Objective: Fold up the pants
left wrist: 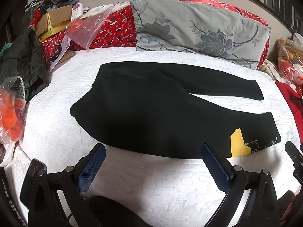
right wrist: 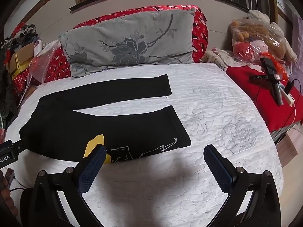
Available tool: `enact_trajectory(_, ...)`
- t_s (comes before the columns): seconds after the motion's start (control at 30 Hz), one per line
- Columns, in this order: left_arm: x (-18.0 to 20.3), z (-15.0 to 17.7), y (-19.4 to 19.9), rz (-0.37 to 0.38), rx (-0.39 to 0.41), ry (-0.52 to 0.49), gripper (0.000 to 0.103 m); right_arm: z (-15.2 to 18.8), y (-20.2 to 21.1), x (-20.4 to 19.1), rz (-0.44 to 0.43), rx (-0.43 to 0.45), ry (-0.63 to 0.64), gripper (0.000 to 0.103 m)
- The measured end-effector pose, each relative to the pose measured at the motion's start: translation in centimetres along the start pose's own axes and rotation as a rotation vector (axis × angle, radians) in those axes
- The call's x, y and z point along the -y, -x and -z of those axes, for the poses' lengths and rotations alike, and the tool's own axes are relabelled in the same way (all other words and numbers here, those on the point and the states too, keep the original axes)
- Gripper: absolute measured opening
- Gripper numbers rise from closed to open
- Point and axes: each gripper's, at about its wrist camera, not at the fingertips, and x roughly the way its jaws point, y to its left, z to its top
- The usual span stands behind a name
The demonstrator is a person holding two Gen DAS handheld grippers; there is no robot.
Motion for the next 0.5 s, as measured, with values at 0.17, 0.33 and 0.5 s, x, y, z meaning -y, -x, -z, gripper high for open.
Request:
enact_trajectory(0.17, 0.06, -0.12, 0.05, -0.001, 0.002, -0.009, 0.102, 0.07, -0.11, -0.09, 0.001, -0.004, 0.010, 0.103)
enact_trajectory(0.33, 0.02, -0.09, 0.03, 0.003, 0.000, -0.005, 0.102, 0.12, -0.19, 0.05, -0.001, -0.008, 0.005, 0.103)
enact_trajectory(0.5, 0.05, -0.02, 0.07, 0.002, 0.004, -0.005, 0.102, 0.21, -0.16, 0.15, -0.007, -0.008, 0.002, 0.103)
